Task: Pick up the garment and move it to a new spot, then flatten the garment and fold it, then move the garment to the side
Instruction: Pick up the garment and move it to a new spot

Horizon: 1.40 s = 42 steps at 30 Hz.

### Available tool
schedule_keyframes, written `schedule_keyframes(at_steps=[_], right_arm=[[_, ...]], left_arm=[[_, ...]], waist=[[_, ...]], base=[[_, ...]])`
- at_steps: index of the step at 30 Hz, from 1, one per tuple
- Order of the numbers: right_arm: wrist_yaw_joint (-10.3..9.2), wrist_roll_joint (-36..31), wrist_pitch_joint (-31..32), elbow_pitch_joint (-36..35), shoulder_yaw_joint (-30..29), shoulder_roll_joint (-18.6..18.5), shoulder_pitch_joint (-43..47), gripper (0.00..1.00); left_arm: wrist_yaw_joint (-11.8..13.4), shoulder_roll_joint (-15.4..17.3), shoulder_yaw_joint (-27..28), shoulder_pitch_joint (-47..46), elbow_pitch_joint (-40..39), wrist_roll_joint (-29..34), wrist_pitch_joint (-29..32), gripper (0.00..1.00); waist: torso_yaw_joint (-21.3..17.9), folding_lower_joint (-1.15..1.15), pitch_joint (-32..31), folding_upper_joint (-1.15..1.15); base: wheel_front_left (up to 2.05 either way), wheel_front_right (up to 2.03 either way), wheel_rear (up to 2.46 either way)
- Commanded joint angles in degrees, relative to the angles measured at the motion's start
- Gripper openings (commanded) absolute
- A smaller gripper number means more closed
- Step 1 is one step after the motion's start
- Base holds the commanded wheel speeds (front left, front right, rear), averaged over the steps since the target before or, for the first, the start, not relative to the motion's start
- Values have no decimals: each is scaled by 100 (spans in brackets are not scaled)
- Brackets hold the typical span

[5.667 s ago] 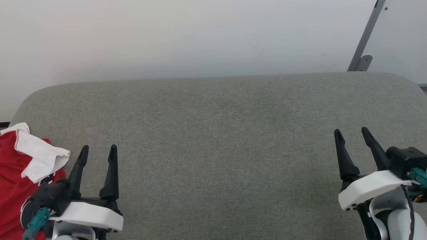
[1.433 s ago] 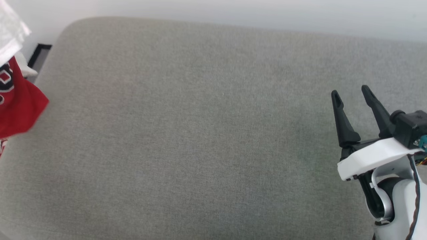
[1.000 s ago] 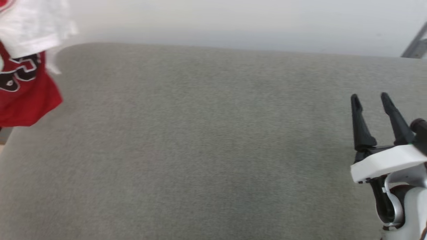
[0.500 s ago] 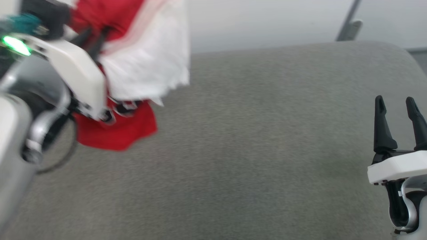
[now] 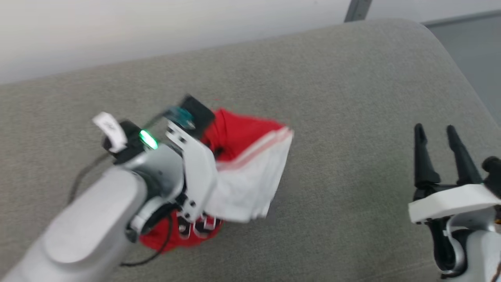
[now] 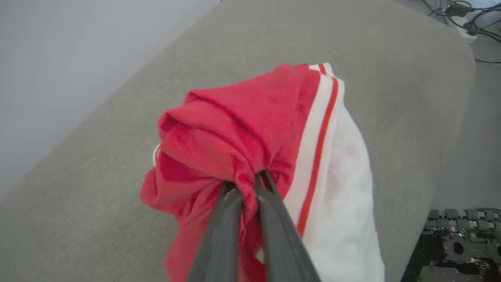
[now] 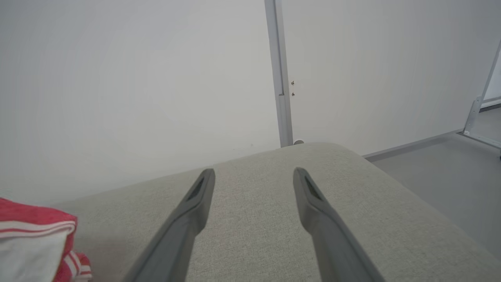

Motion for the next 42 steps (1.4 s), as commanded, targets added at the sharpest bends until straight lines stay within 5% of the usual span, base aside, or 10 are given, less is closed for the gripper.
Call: schedule_keyframes(at_steps=[1,11,13,23,42], right_arm=[[0,36,-57,45,47,6,-83,100],[0,151,-274,568,558,5,-321,100],[0,136,-280,618,565,3,-308,100],[0,-41,-85,637,411,6,-46,100],[0,-262,128,218,198,1,421,100]], left_arm=[[-54,-51,-56,74,139,-52,21,0],[-632,-817,-648,-11,2450,-212,8,0],[-695,-893,-634,-84,2659,-255,-77,100],[-767,-857,-230,-218,2360,-556,-691,100],[197,418,1213,1447,516,-361,-3471,100]], waist=[[-87,0,80,0],[-226,0,159,0],[-183,0,111,0],[327,0,-347,0],[1154,0,-894,0]], base=[[0,0,0],[0,0,0],[0,0,0],[0,0,0],[0,0,0]])
